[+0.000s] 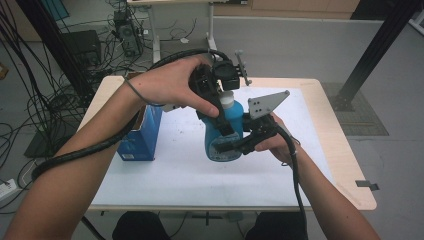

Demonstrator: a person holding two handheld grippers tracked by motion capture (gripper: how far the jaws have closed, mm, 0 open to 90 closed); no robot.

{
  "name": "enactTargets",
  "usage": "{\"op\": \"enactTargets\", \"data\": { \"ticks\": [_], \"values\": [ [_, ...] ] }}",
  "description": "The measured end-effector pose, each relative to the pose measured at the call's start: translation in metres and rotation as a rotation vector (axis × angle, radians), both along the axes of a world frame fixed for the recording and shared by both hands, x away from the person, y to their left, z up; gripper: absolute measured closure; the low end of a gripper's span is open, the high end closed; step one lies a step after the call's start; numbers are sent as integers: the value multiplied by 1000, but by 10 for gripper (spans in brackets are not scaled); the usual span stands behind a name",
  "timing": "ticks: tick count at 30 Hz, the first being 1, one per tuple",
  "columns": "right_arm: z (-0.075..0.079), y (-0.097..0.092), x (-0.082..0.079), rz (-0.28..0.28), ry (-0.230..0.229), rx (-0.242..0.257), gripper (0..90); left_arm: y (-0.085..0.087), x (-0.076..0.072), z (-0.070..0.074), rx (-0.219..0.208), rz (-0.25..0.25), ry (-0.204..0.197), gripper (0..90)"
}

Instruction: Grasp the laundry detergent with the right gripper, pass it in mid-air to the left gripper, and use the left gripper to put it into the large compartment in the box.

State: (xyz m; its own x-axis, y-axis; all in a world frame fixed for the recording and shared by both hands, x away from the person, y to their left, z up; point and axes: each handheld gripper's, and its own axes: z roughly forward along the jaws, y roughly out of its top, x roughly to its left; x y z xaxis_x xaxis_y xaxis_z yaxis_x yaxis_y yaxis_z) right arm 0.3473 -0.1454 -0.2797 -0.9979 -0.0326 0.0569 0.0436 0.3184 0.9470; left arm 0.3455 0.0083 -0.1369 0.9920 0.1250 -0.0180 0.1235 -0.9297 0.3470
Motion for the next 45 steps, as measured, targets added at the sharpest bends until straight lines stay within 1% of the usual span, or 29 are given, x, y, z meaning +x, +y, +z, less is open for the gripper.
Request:
{"op": "enactTargets", "data": {
  "ticks": [12, 13, 20, 24, 30, 36, 39, 45],
  "values": [
    [-2, 2, 0, 2, 3, -11, 425, 1, -1, 1, 0, -2, -1, 84],
    [-3, 2, -1, 2, 4, -10, 425, 1, -1, 1, 3, -7, 0, 84],
    [-3, 2, 0, 2, 5, -9, 426, 3, -1, 1, 2, -1, 0, 84],
    [-2, 2, -1, 2, 2, -3, 425, 4, -1, 1, -6, -1, 1, 82],
    [-2, 1, 1, -10, -1, -4, 425, 4, 0, 1, -1, 0, 0, 82],
    [-3, 0, 1, -9, 2, -1, 425, 3, 1, 0, -2, -2, 3, 83],
    [-3, 0, 2, -13, 2, -3, 425, 3, 1, 0, -1, 1, -5, 83],
    [-4, 0, 2, -9, 6, -1, 426, 4, 1, -1, -1, 1, 0, 83]
  ]
}}
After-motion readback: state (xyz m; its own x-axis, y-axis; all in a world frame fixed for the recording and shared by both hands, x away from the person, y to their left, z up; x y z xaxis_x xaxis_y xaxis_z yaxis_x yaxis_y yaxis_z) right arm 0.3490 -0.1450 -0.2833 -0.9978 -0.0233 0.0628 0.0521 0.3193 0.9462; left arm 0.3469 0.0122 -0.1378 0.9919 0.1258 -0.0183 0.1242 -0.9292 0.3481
